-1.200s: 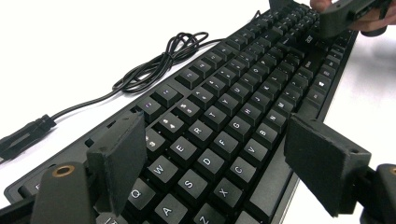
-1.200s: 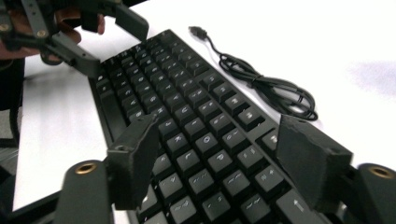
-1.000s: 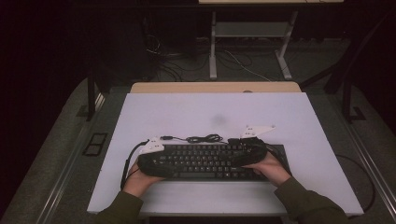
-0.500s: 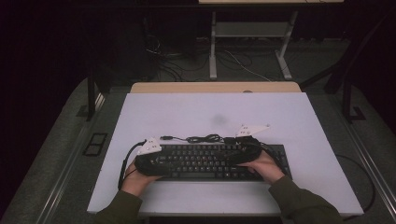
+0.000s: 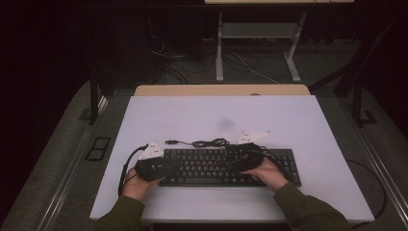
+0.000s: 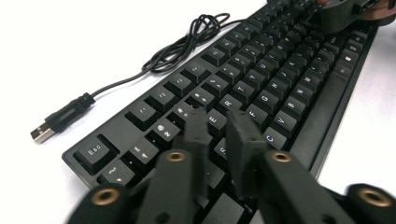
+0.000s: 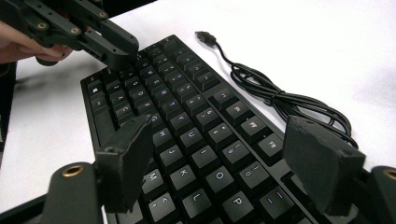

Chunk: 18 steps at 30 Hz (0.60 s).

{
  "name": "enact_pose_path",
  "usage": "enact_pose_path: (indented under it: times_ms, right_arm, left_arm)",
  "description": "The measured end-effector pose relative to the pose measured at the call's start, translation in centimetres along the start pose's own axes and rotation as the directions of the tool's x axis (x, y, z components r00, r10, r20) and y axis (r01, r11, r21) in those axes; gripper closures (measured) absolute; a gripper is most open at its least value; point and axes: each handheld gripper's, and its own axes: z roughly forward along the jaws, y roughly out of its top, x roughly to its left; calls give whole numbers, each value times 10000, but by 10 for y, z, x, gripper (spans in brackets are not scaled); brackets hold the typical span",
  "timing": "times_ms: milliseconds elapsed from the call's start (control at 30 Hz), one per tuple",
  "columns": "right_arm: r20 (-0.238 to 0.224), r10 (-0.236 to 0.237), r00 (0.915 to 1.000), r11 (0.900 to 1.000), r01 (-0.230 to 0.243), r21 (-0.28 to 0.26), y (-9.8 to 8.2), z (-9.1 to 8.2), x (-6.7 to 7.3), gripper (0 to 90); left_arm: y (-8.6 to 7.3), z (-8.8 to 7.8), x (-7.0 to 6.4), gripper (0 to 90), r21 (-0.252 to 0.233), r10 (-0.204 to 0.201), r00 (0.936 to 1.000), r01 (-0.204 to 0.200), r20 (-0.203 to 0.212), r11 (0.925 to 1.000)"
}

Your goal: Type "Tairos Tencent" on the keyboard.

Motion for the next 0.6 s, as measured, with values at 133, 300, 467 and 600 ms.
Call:
enact_pose_path:
  times_ms: [133,300,467,600]
  right_arm:
    - [-17,-23,10000,10000,23,-24,0,0,0,244]
    - [-8,-20,10000,10000,20,-22,1,0,0,244]
    - [60,-44,10000,10000,45,-52,2,-1,0,244]
    - [83,-96,9999,10000,96,-17,2,1,1,240]
  left_arm:
    - [0,1,1,867,262,-25,10000,26,-25,9997]
    - [-1,2,2,889,520,-76,9999,81,-94,9986]
    - [-2,3,2,889,617,-50,10000,54,-79,9981]
    - [-2,4,3,889,741,-29,9999,36,-101,9972]
